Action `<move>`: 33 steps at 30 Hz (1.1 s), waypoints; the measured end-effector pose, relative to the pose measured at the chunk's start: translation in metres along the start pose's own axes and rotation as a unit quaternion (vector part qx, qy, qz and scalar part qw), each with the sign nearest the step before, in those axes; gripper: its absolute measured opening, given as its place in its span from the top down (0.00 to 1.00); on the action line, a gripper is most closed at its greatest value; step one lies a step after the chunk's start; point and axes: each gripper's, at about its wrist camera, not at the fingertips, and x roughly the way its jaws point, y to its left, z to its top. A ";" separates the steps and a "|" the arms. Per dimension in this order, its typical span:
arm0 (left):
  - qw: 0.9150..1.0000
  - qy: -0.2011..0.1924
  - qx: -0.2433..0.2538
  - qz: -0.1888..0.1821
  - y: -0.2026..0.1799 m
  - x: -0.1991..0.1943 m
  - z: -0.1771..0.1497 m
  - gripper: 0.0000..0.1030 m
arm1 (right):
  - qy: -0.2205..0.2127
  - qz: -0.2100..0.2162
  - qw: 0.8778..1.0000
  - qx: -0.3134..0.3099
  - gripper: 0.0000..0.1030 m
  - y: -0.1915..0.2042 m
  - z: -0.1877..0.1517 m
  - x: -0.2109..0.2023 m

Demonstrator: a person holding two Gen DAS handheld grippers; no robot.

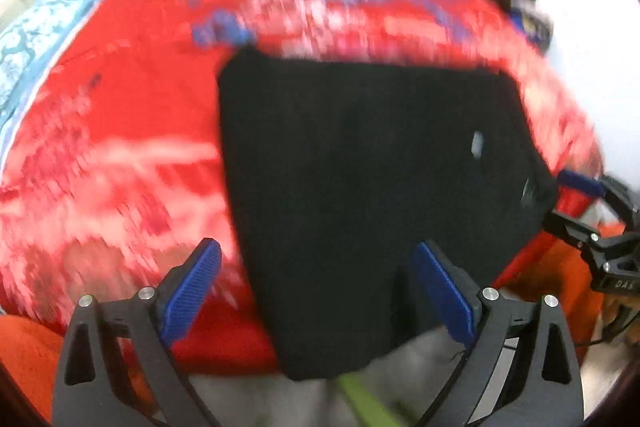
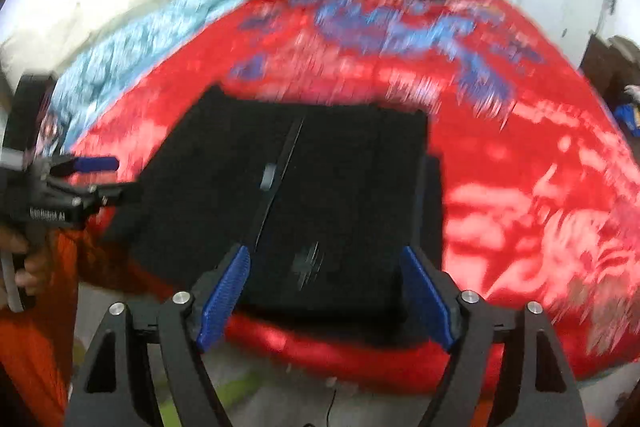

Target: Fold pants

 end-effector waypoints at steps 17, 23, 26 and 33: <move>0.994 -0.052 -0.012 0.092 0.010 -0.041 -0.003 0.05 | -0.083 -0.009 0.993 0.081 0.04 -0.033 -0.017 -0.033; 0.994 -0.052 -0.011 0.097 0.011 -0.042 -0.001 0.05 | -0.076 -0.008 0.994 0.082 0.04 -0.036 -0.026 -0.033; 0.994 -0.043 -0.014 0.096 0.018 -0.036 -0.002 0.05 | -0.074 0.001 0.993 0.088 0.04 -0.038 -0.027 -0.031; 0.982 -0.005 -0.168 -0.088 0.099 -0.015 -0.001 0.05 | -0.065 0.077 0.984 0.144 0.04 -0.092 -0.017 -0.024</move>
